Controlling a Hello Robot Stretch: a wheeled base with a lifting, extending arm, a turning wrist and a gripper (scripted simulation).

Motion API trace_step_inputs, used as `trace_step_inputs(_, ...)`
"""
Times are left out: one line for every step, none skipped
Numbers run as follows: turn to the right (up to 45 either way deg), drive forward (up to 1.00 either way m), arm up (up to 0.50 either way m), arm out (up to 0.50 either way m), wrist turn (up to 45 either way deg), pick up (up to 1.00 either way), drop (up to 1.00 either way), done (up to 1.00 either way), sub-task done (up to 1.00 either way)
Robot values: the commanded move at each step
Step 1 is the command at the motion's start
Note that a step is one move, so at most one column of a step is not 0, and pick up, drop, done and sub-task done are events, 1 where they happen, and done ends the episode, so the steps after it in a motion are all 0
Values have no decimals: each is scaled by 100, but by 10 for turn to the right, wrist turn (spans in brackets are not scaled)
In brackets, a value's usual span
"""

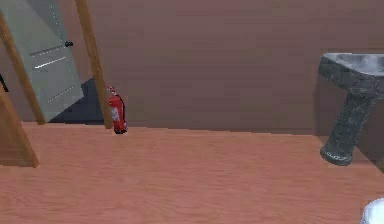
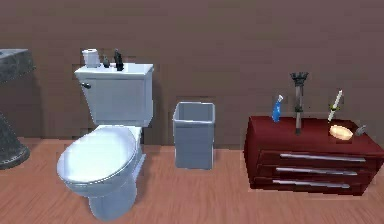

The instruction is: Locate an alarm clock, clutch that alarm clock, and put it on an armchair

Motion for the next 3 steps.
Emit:
trace_step_inputs(-90, 0, 0, 0, 0, 0, 0, 0, 0)
trace_step_inputs(0, 25, 0, 0, 0, 0, 0, 0, 0)
trace_step_inputs(-240, 0, 0, 0, 0, 0, 0, 0, 0)
